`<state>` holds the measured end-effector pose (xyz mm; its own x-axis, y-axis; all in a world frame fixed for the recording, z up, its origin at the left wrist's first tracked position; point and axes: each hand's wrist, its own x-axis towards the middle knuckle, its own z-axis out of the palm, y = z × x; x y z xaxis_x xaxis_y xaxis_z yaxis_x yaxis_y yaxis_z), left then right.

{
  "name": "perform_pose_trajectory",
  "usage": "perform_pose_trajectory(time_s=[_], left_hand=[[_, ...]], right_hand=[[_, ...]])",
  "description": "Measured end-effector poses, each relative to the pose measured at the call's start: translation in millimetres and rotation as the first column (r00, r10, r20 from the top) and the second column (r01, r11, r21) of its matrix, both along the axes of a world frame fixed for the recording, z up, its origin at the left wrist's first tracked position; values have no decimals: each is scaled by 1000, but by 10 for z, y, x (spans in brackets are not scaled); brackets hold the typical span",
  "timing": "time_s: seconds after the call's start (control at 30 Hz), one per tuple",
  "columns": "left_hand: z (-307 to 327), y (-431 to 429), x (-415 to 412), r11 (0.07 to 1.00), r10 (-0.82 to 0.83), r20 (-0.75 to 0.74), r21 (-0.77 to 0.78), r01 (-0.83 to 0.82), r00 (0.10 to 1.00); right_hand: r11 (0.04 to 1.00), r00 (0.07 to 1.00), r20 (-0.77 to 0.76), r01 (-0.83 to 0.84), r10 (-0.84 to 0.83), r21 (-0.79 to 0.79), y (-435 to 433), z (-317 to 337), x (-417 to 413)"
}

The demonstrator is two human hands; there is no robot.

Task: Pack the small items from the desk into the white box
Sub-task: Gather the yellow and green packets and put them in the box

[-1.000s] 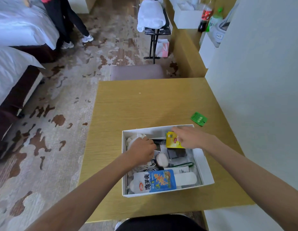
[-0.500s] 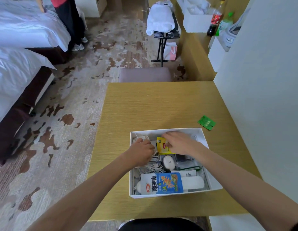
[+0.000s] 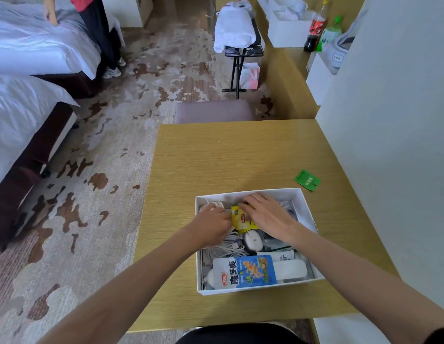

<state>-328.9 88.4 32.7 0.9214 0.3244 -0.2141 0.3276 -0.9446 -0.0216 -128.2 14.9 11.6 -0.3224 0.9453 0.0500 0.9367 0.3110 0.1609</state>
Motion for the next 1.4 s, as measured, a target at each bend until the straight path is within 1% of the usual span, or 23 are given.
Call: perform_pose_trajectory(time_s=[0.13, 0.27, 0.33, 0.43, 0.5, 0.6, 0.67, 0.73, 0.8, 0.83, 0.9, 0.97, 1.07, 1.1, 1.17, 1.23, 1.3, 1.33, 1.4], left_hand=[[5, 26, 8, 1000, -16, 16, -4, 16, 1000], [0, 35, 40, 1000, -25, 9, -1, 25, 1000], [1, 46, 49, 1000, -25, -7, -2, 25, 1000], [13, 63, 52, 999, -37, -14, -9, 37, 999], [41, 77, 50, 999, -46, 7, -23, 46, 999], [89, 126, 45, 996, -59, 54, -65, 62, 997], [127, 155, 48, 995, -50, 109, -81, 59, 993], [177, 186, 82, 993, -11, 222, -112, 37, 975], [235, 221, 152, 988, 46, 344, -153, 8, 938], [263, 244, 204, 985, 74, 378, -172, -8, 923], [299, 280, 336, 971, 142, 411, -235, -46, 901], [313, 301, 514, 942, 226, 413, -325, -89, 882], [309, 293, 872, 873, 350, 350, -459, -167, 869], [302, 289, 999, 844, 389, 312, -498, -199, 867], [267, 301, 1252, 793, 429, 229, -559, -243, 874], [199, 345, 1491, 759, 426, 161, -599, -255, 890], [123, 392, 1684, 721, 425, 94, -636, -274, 900], [77, 411, 1751, 707, 424, 70, -649, -281, 903], [-22, 437, 1835, 708, 413, 50, -646, -285, 910]], right_hand=[[999, 1000, 1, 17, -17, -46, -75, 21, 82], [996, 1000, 26, -7, 9, -85, -92, 79, 58], [998, 999, 27, -18, 19, -60, -94, 58, 15], [1000, 1000, -10, 6, -6, -6, -98, 7, 0], [998, 997, -67, 32, -28, 46, -102, -27, 27], [989, 966, -254, 75, -40, 130, -130, -55, 96], [982, 934, -352, 114, -55, 149, -172, -9, 174], [972, 885, -452, 192, -112, 135, -232, 102, 268], [943, 810, -554, 310, -195, 122, -298, 245, 361], [921, 763, -601, 374, -237, 112, -327, 310, 410], [872, 643, -700, 486, -312, 57, -374, 412, 505], [817, 504, -772, 575, -388, -35, -401, 475, 620], [684, 249, -854, 713, -457, -157, -440, 473, 855], [643, 183, -868, 743, -462, -186, -441, 437, 956], [585, 92, -864, 770, -494, -253, -428, 314, 1189], [535, 50, -812, 775, -582, -336, -350, 142, 1454], [496, 54, -711, 754, -701, -431, -232, -71, 1707], [486, 71, -659, 734, -749, -474, -159, -177, 1814], [483, 148, -567, 716, -810, -503, 0, -361, 2002]])
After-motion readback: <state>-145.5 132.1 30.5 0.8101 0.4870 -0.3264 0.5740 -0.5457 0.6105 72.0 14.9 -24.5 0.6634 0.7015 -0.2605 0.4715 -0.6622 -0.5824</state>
